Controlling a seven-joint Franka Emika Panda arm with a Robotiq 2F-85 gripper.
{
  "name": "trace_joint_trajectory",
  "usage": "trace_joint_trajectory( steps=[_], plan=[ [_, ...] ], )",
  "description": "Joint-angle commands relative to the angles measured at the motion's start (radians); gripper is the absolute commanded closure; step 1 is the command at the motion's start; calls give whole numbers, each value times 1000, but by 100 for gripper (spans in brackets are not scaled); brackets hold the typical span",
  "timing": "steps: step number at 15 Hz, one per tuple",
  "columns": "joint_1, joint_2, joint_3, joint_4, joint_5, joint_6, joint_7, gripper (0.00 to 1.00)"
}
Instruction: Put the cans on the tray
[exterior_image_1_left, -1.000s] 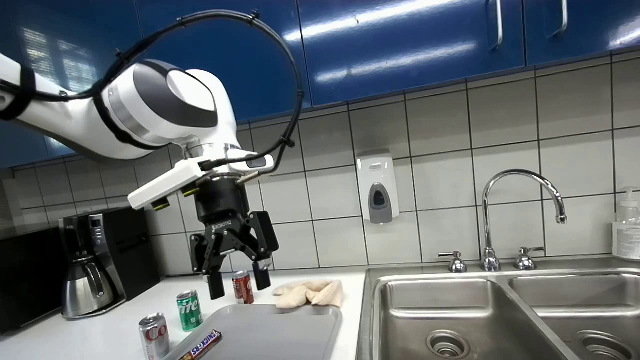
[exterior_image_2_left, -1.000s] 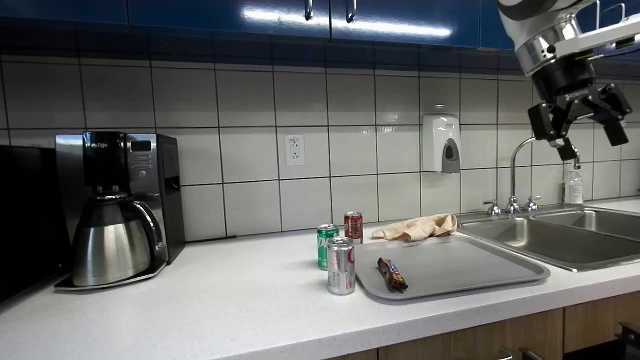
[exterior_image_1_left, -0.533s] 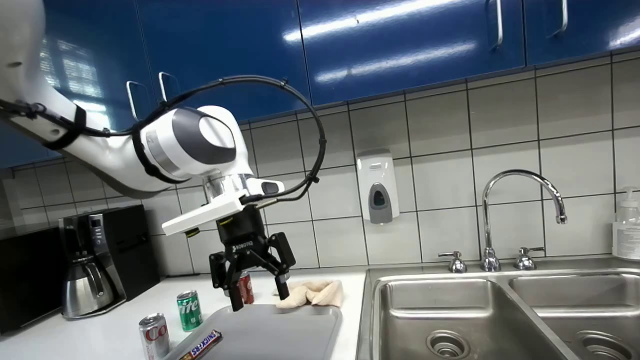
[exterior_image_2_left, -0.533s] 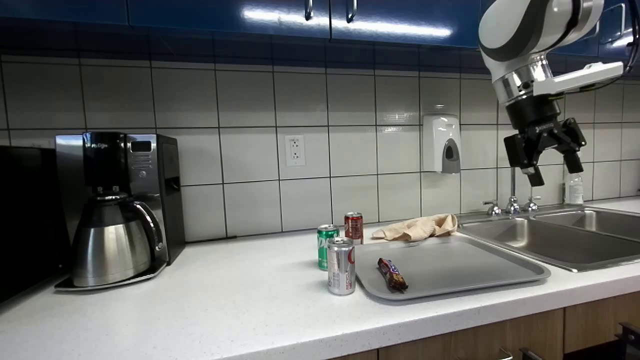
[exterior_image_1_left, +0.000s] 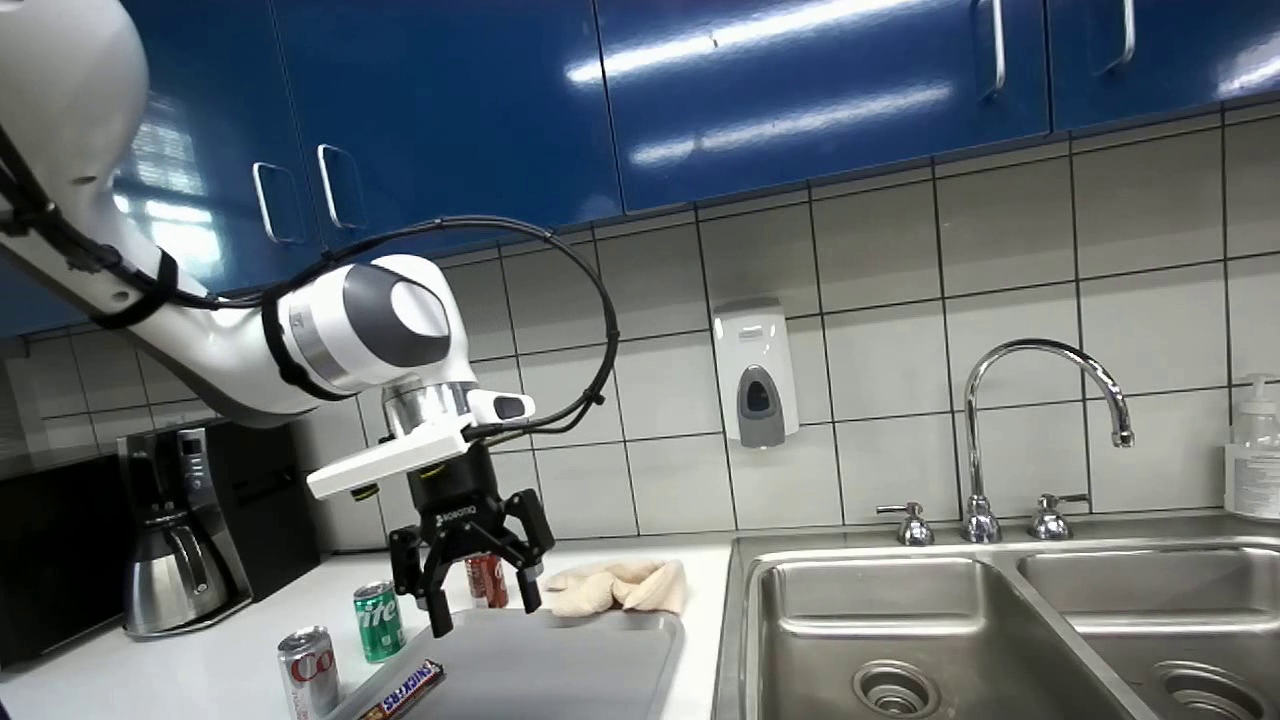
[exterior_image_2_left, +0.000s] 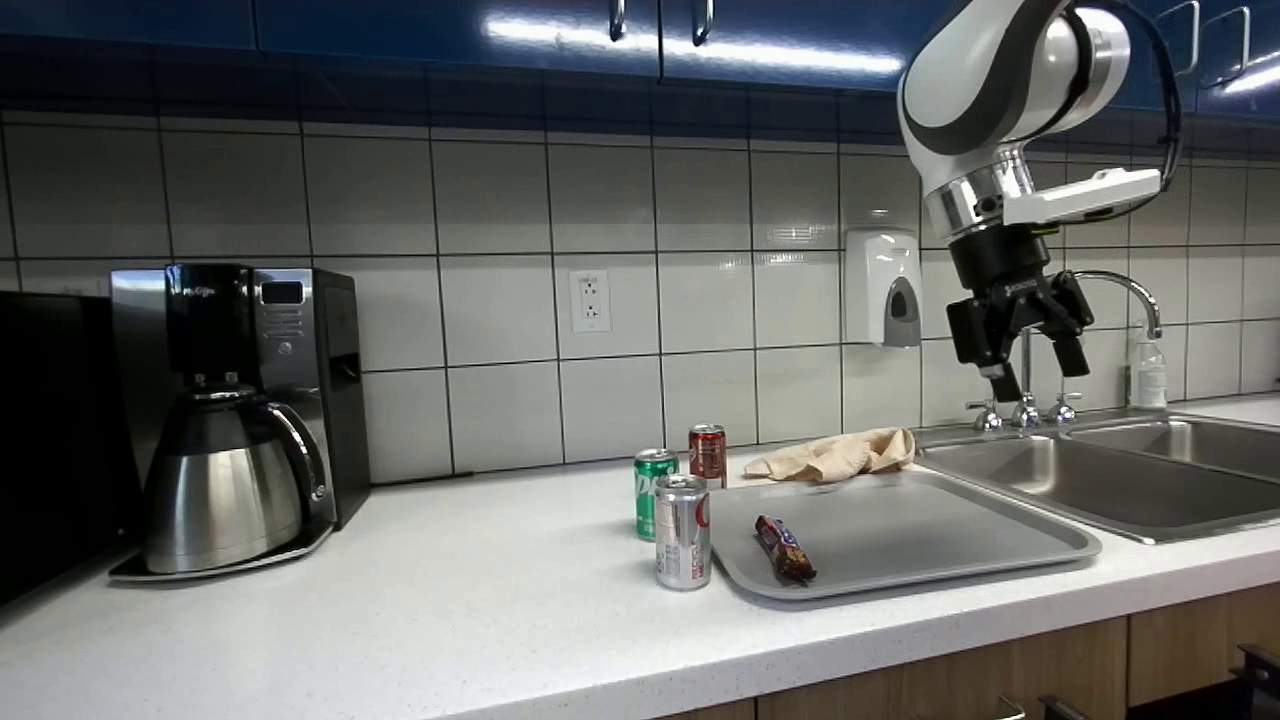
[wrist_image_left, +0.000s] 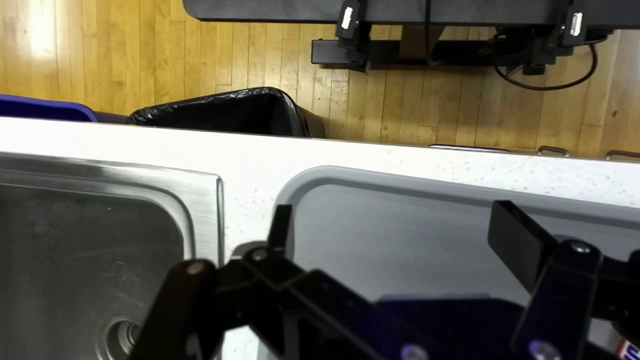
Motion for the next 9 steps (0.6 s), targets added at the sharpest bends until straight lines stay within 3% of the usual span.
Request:
trace_joint_trajectory(
  steps=[1, 9],
  plan=[
    [57, 10, 63, 13, 64, 23, 66, 0],
    [152, 44, 198, 54, 164, 114, 252, 0]
  ],
)
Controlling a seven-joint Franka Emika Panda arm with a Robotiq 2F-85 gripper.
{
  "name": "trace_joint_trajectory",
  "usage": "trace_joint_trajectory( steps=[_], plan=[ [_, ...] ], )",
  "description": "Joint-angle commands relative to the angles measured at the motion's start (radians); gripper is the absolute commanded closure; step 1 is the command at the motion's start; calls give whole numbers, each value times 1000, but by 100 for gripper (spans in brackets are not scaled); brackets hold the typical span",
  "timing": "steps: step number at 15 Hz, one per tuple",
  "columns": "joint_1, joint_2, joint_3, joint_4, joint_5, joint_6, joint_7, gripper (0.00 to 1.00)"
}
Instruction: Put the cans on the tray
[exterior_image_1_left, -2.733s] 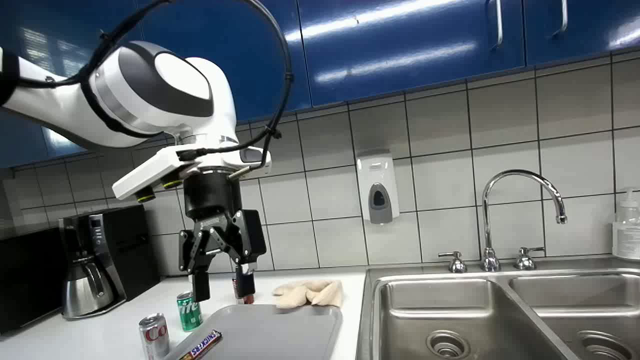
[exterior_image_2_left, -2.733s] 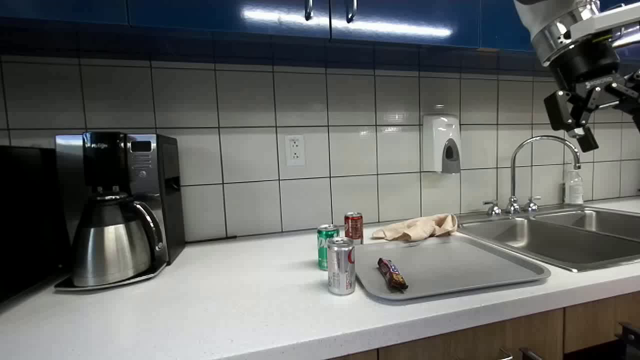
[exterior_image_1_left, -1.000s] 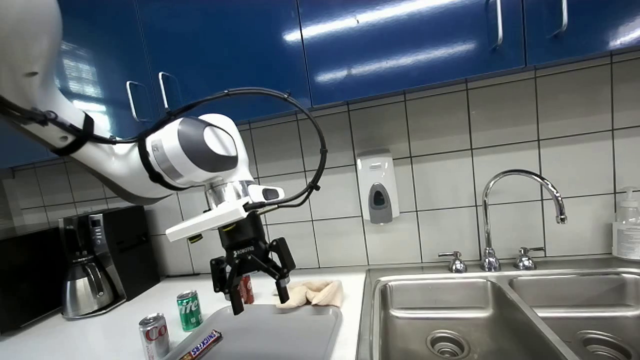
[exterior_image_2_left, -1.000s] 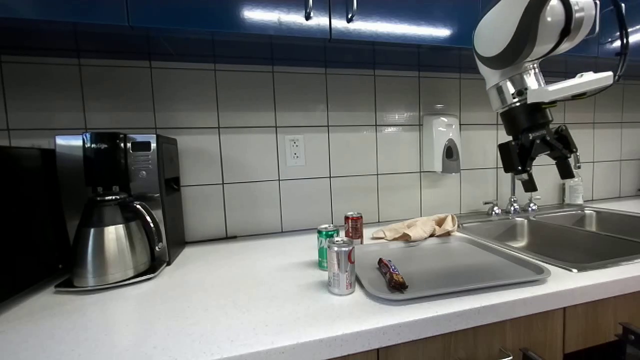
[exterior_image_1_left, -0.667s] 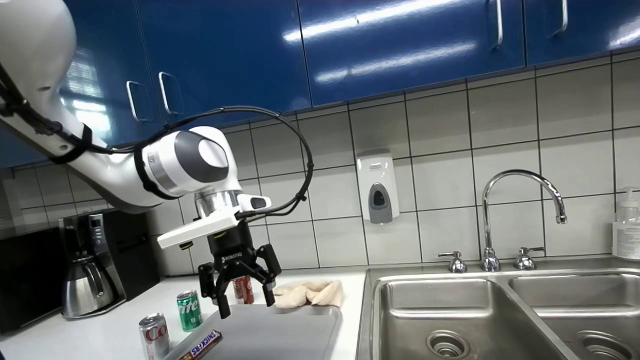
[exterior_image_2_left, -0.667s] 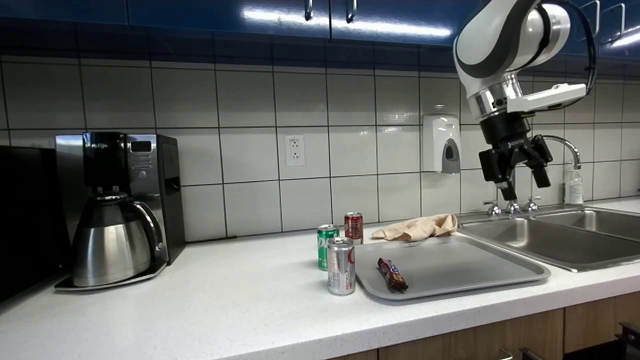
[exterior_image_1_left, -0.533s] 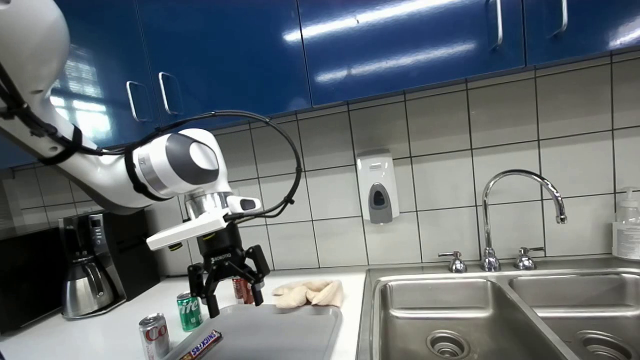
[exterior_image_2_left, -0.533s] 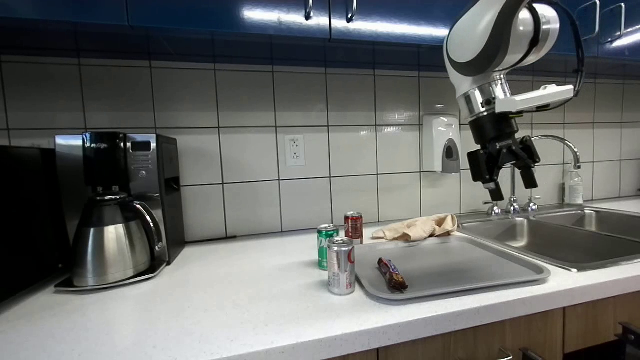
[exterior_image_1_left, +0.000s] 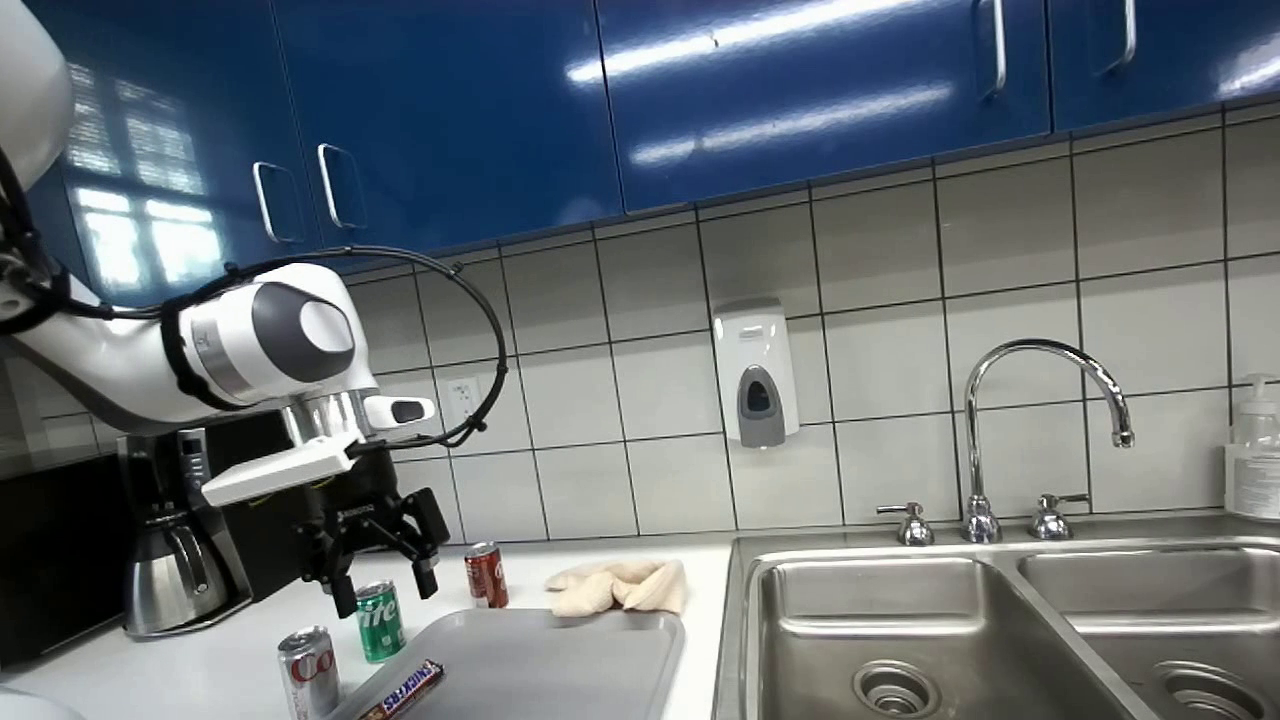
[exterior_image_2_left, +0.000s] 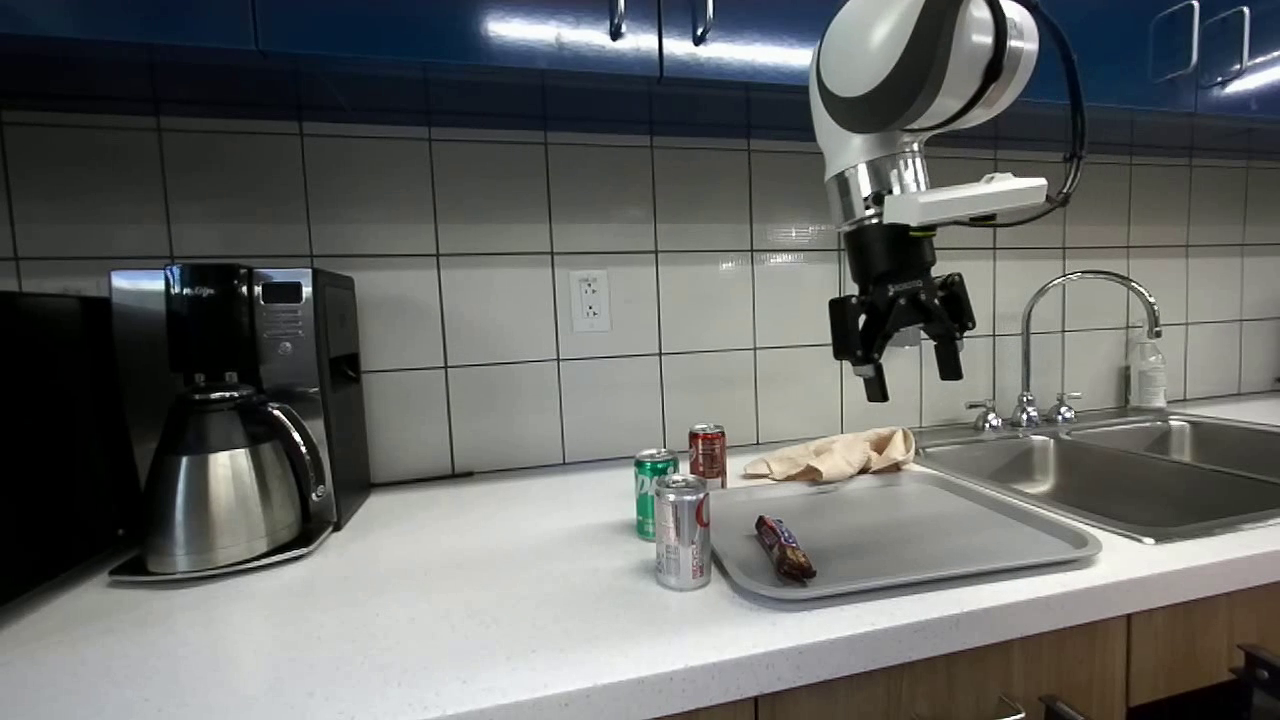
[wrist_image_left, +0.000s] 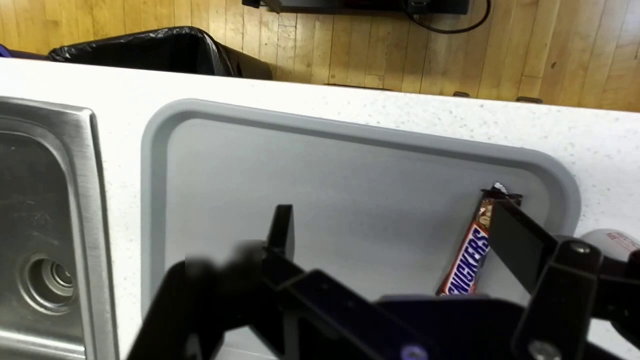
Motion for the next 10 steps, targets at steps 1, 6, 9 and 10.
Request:
trace_joint_trajectory(
  steps=[1, 6, 9, 10],
  plan=[
    [26, 35, 74, 37, 21, 34, 124, 0],
    [67, 101, 182, 84, 27, 76, 333, 0],
    [81, 149, 238, 134, 3, 93, 454, 0],
    [84, 166, 253, 147, -4, 104, 493, 0]
  ],
)
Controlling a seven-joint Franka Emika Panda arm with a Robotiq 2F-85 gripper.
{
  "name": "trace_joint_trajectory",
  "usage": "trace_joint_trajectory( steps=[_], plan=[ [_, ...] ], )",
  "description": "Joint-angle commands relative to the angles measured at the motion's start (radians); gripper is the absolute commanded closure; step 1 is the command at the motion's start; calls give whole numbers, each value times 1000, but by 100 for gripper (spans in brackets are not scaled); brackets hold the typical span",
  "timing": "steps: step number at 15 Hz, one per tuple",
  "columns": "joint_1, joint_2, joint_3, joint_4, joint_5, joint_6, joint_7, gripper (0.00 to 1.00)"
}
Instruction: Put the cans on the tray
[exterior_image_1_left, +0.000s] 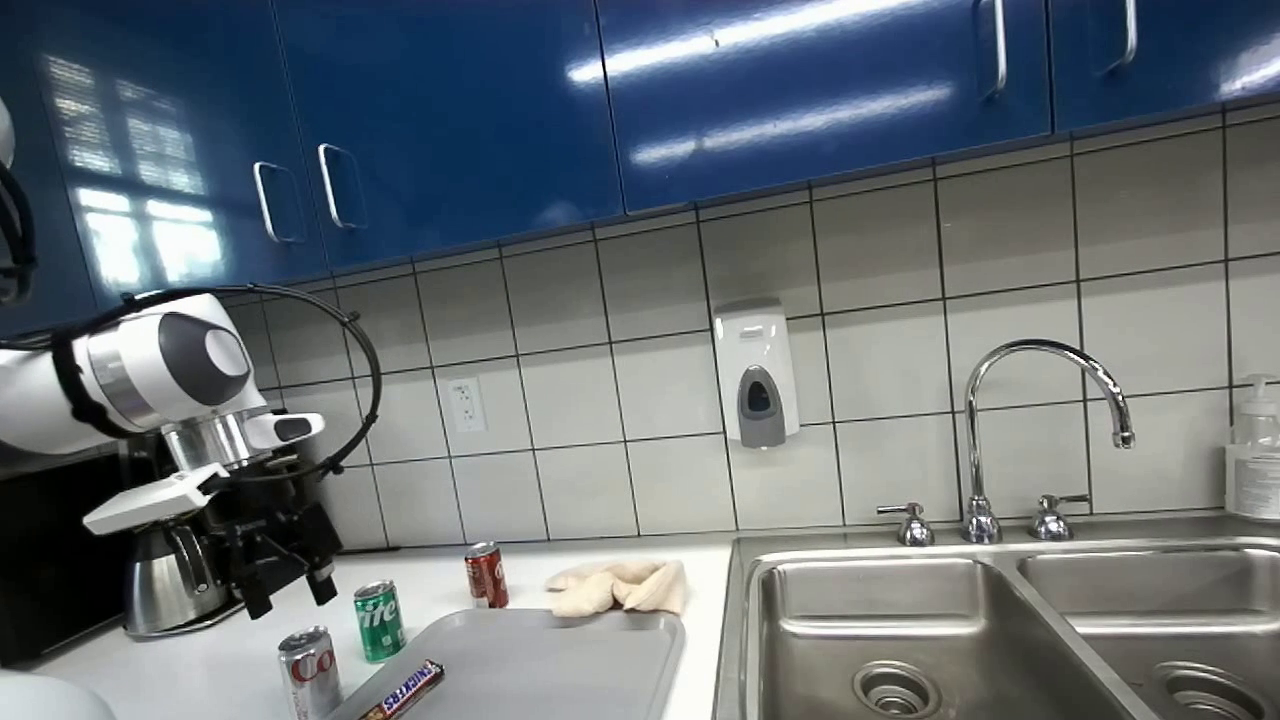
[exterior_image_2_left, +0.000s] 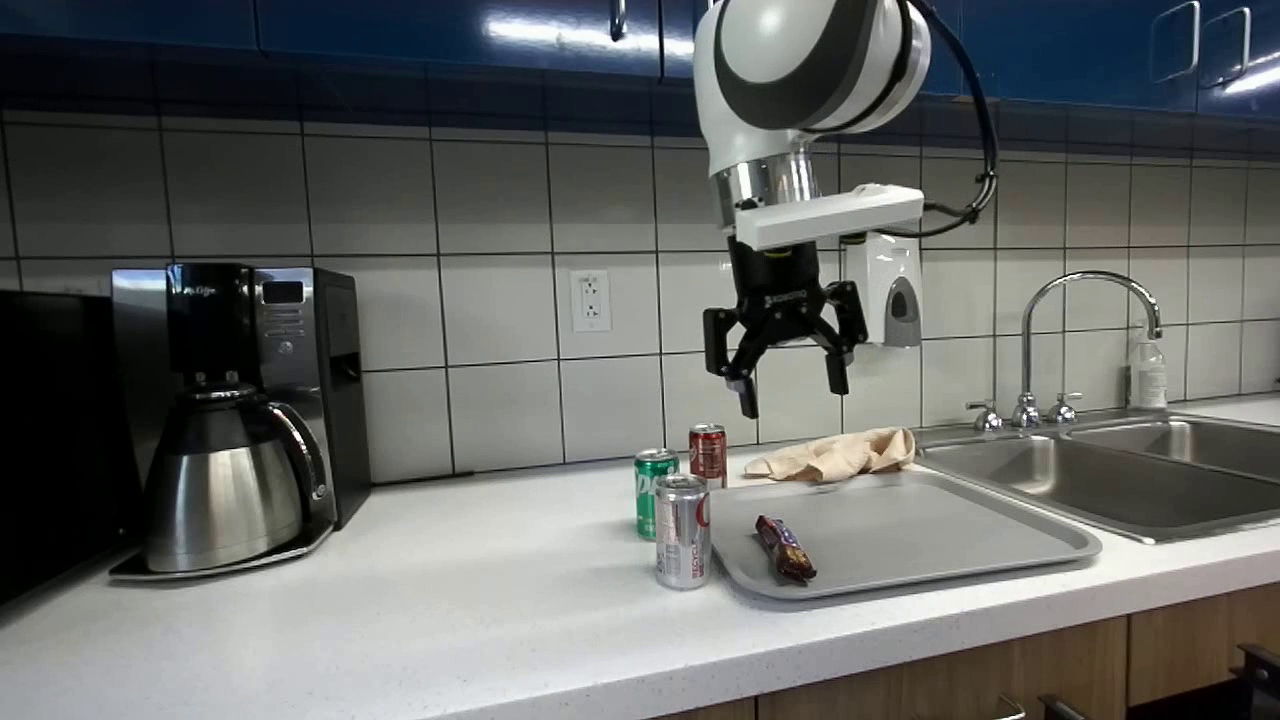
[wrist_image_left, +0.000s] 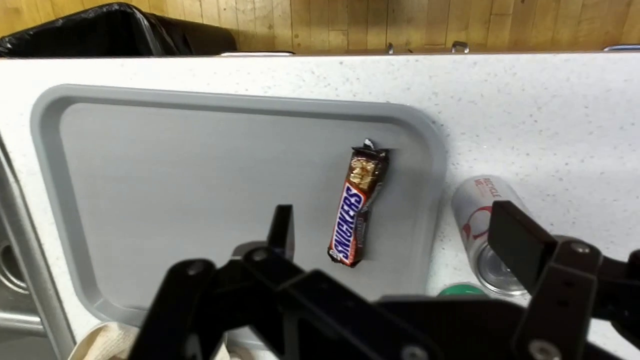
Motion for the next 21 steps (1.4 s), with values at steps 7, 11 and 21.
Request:
trace_joint_trajectory(
  steps=[7, 11, 21],
  plan=[
    [40, 232, 84, 161, -182, 66, 369, 0],
    [88, 346, 53, 233, -267, 71, 443, 0],
    [179, 488, -64, 360, -277, 51, 444, 0]
  ],
)
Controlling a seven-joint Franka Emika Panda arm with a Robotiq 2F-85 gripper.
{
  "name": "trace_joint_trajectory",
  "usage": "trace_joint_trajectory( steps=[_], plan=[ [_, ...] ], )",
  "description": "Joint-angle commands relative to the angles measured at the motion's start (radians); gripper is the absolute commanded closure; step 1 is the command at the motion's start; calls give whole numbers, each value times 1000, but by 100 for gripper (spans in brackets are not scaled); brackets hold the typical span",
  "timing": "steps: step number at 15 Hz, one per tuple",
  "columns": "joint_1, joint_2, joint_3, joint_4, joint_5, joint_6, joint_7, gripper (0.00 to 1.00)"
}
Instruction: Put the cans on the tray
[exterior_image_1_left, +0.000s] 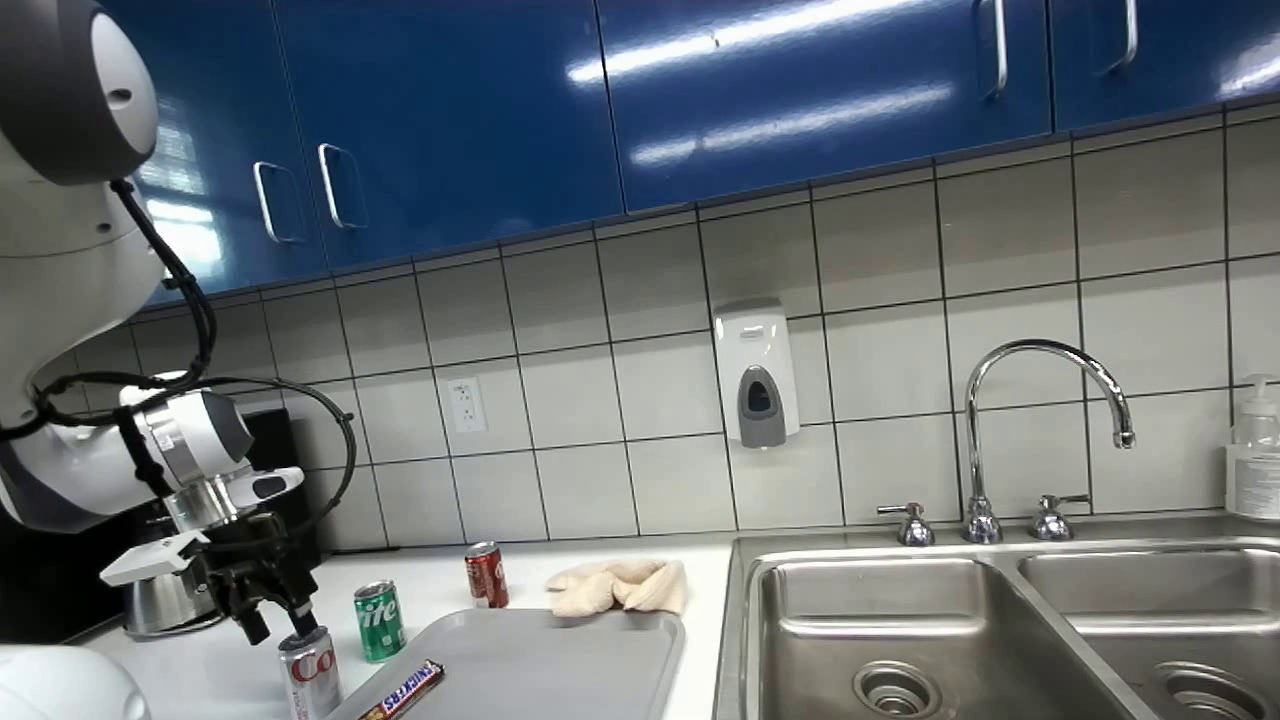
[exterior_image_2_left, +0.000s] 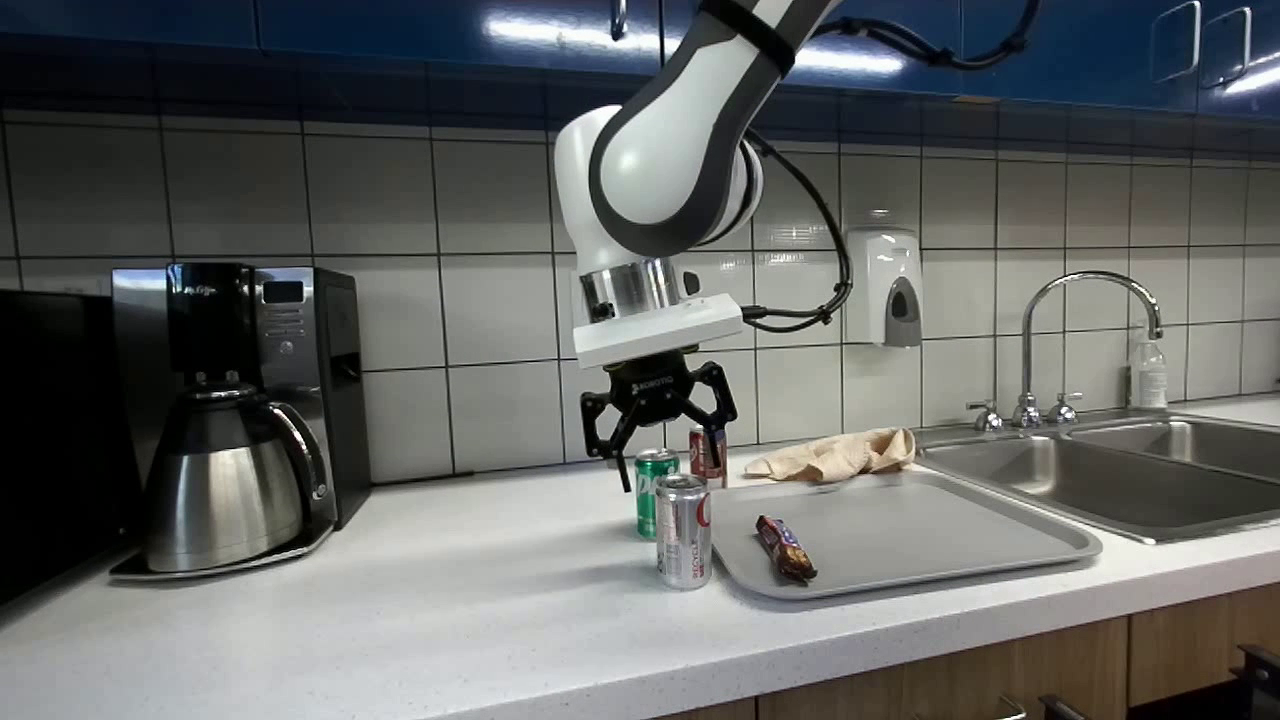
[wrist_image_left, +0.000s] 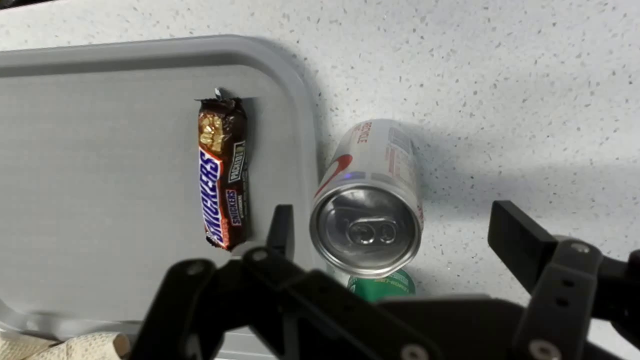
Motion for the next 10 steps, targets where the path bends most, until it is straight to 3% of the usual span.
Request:
trace_joint_trajectory(
  steps=[1, 10],
  plan=[
    [32, 23, -41, 46, -1, -30, 8, 0],
    [34, 37, -65, 35, 13, -8, -11, 0]
  ],
)
